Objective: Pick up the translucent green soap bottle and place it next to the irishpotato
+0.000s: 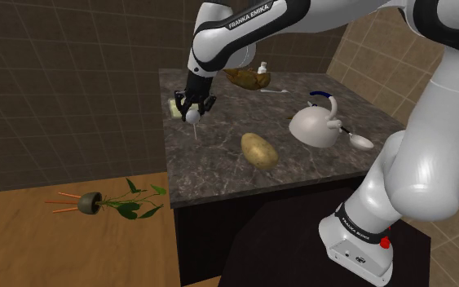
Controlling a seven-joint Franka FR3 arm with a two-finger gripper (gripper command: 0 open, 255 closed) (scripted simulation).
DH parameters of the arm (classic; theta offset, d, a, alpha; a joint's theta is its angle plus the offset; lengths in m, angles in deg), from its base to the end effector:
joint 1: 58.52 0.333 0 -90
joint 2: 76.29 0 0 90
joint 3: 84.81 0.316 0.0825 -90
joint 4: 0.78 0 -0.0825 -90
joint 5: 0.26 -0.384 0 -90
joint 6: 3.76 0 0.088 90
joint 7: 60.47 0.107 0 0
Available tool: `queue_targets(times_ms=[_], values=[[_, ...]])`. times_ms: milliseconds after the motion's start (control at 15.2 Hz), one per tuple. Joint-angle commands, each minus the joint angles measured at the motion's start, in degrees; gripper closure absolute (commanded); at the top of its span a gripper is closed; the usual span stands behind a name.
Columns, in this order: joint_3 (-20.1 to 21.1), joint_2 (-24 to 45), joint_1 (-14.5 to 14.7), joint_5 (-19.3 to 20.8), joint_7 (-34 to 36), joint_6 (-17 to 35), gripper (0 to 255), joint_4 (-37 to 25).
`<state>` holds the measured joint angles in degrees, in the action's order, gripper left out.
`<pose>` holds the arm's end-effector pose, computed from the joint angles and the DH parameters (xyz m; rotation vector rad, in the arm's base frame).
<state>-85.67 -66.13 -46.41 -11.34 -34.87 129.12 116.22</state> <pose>0.5791 0.1191 0.3659 -2.9192 0.5536 -0.0723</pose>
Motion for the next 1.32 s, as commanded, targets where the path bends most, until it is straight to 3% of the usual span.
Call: queue_targets(times_ms=[0,198,264,594,858,1254], values=[[0.0,0.0,0.0,0.0,0.0,0.1,255,0.0],[0.0,0.0,0.0,0.0,0.0,0.1,255,0.0],[0.0,0.0,0.0,0.0,0.0,0.1,0,0.0],[0.0,0.0,0.0,0.0,0.0,0.1,0,0.0],[-0.5,-4.1,-0.4,0.9,0.5,-6.3,0,-2.2],[-0.5,-4.1,-0.4,0.9,0.5,-6.3,0,-2.2]])
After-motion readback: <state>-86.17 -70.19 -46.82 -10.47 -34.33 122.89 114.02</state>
